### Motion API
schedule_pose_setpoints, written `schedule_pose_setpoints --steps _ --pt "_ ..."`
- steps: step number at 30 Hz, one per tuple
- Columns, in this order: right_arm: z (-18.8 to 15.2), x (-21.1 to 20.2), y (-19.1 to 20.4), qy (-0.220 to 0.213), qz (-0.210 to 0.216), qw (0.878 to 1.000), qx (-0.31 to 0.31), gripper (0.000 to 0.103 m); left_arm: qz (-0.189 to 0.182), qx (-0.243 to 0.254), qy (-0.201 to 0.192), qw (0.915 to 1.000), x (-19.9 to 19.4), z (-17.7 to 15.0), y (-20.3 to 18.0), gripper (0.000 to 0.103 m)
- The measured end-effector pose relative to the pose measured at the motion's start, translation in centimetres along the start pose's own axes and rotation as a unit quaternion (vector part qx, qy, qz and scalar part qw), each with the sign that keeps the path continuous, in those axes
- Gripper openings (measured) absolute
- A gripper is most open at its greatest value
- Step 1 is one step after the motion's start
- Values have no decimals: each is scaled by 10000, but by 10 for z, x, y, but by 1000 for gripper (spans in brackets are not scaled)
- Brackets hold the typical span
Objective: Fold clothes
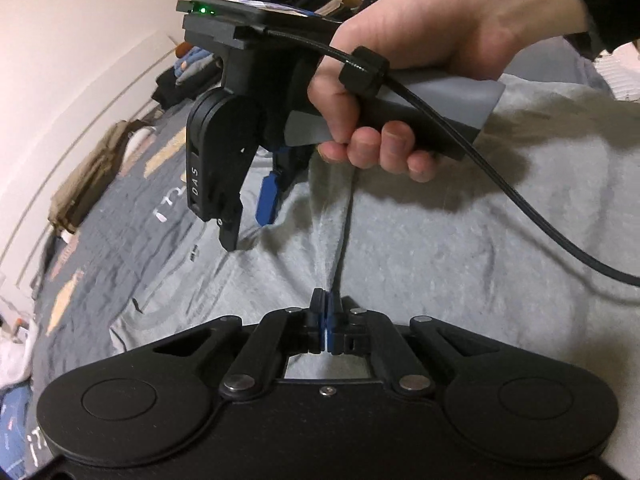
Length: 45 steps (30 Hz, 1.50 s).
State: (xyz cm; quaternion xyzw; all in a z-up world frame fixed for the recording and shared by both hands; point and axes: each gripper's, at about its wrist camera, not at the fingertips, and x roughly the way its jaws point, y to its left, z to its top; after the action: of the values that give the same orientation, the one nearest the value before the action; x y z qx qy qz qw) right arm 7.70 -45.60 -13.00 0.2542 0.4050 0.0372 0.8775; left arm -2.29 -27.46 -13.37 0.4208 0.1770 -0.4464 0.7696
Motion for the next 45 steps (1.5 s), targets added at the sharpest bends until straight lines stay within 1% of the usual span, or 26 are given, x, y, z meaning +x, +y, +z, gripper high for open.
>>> schedule_pose_setpoints --steps 3,5,6,7,8,11,12,13,14,15,18,20,21,24,26,29,31,33,35,37,39,40,41,43,45 --pt "2 -1 0 24 13 10000 20 39 379 168 -88 9991 -5 -2 -7 5" --pt "4 -3 0 55 46 10000 61 40 599 213 -116 9979 -2 -2 -9 14" --pt "4 -3 0 65 59 9999 63 41 636 259 -109 9976 1 -2 -12 24" --pt "4 -2 1 72 53 10000 36 41 671 317 -115 9972 5 -2 -14 32" --pt "3 -2 1 78 39 10000 0 41 715 374 -126 9967 9 -2 -16 35" --pt "1 0 2 70 3 10000 -54 41 845 545 -160 9948 21 0 -22 34" --pt "1 0 2 67 4 10000 -56 41 888 602 -171 9941 25 0 -24 30" --pt "1 0 2 64 8 10000 -59 41 900 606 -149 9940 27 0 -25 9" --pt "0 0 1 55 15 10000 -49 41 898 584 -111 9942 29 0 -25 4" --pt "0 0 0 45 23 10000 -35 41 895 562 -73 9944 30 0 -26 3" --pt "1 0 -2 8 32 10000 34 41 562 487 -20 9972 20 3 -24 2" --pt "1 0 -3 -16 33 10000 65 41 413 488 -96 9979 6 5 -26 2" --pt "1 0 -2 -17 27 10000 48 41 399 536 -94 9977 3 6 -28 2" --pt "-1 1 -1 -14 6 10000 -16 41 485 713 1 9963 3 3 -34 3" --pt "1 -2 0 16 -11 10000 -17 41 455 680 90 9966 6 0 -31 4" --pt "6 -9 1 34 -18 10000 32 42 454 352 39 9983 -3 -3 -17 12" --pt "9 -18 2 -72 13 10000 38 42 526 23 -34 9986 -14 -6 -4 27" --pt "12 -31 5 -218 96 9997 31 42 579 -473 -88 9972 -22 -13 13 33" --pt "14 -41 7 -317 212 9993 40 42 654 -1154 -111 9911 -24 -23 38 33" --pt "14 -44 9 -344 250 9991 13 42 839 -1838 -57 9794 -23 -34 68 33" --pt "12 -41 13 -287 225 9993 -66 42 1088 -2449 59 9634 -17 -41 103 34" --pt "11 -38 15 -245 211 9994 -108 42 1257 -2705 102 9544 -14 -44 121 39" --pt "10 -35 16 -201 186 9995 -136 42 1371 -2915 150 9466 -15 -46 136 42" --pt "7 -31 17 -125 137 9997 -182 42 1418 -3355 242 9310 -15 -58 160 50" --pt "5 -27 17 -74 106 9997 -212 42 1372 -3806 349 9138 -13 -76 179 50"
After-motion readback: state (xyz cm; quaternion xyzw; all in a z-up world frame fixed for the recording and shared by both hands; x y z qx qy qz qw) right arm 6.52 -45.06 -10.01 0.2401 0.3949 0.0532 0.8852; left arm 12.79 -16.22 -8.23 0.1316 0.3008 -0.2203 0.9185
